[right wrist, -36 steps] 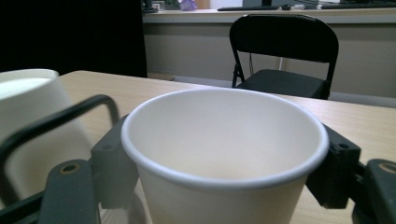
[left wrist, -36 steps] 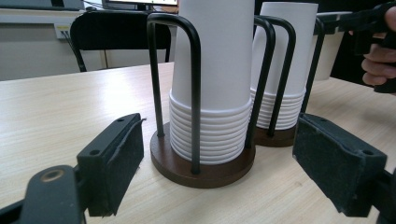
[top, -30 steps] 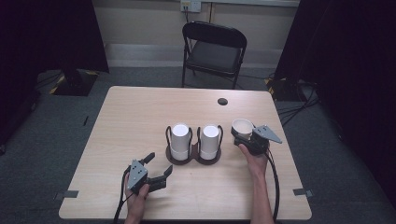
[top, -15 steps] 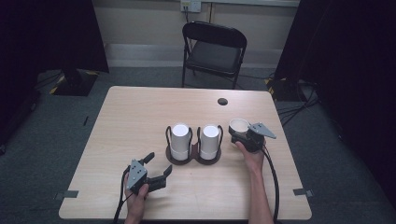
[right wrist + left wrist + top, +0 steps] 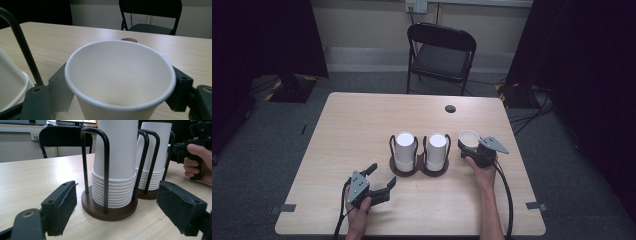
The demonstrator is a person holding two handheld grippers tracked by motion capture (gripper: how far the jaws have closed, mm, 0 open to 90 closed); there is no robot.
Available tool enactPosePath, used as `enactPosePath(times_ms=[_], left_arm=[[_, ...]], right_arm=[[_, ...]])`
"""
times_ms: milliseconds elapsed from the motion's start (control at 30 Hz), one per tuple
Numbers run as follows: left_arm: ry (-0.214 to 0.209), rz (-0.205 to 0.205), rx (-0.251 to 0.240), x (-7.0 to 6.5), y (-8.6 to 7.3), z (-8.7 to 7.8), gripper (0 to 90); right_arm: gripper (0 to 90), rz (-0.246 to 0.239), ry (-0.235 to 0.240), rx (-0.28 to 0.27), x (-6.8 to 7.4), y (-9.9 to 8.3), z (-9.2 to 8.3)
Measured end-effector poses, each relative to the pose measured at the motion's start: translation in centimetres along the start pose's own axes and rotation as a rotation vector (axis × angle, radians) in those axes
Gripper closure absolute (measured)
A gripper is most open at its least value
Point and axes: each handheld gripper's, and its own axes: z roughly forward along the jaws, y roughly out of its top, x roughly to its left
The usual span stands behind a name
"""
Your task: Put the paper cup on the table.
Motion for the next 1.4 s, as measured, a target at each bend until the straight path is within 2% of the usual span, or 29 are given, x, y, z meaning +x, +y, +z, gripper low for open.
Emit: enactPosePath(times_ms=[133, 300, 467, 700, 833, 867, 1100, 1167, 1400], left_arm=[[0.001, 0.003, 0.001, 0.0, 0.0, 0.0, 16.3], [0.0, 0.001, -0.001, 0.0, 0.0, 0.0, 16.3], [0.0, 0.002, -0.001, 0.0, 0.0, 0.0, 16.3], [0.0, 0.002, -0.002, 0.0, 0.0, 0.0, 16.3], [0.0, 0.002, -0.001, 0.0, 0.0, 0.0, 16.3], [0.0, 0.003, -0.002, 0.0, 0.0, 0.0, 16.3], [0.002, 0.006, -0.002, 0.0, 0.0, 0.0, 16.3], [0.001, 0.004, -0.003, 0.0, 0.0, 0.0, 16.3], [0.008, -0.002, -0.004, -0.1, 0.0, 0.0, 16.4]], right_arm=[[23.7, -0.015, 0.0, 0.007, 0.1, -0.2, -0.2], [22.6, -0.01, 0.0, 0.018, 0.2, -0.1, -0.2], [20.4, 0.006, -0.001, 0.059, 0.1, 0.3, -0.4], [16.7, 0.025, 0.004, 0.106, 0.2, -0.1, -0.2], [15.4, 0.031, 0.005, 0.118, 0.3, 0.0, -0.2], [15.1, 0.036, 0.0, 0.139, 0.3, -0.1, -0.3], [15.0, 0.057, -0.011, 0.142, 0.3, 0.0, -1.1], [14.4, 0.081, -0.016, 0.14, 0.3, -0.1, -1.6], [14.1, 0.088, -0.028, 0.15, 0.9, 0.1, -2.3]])
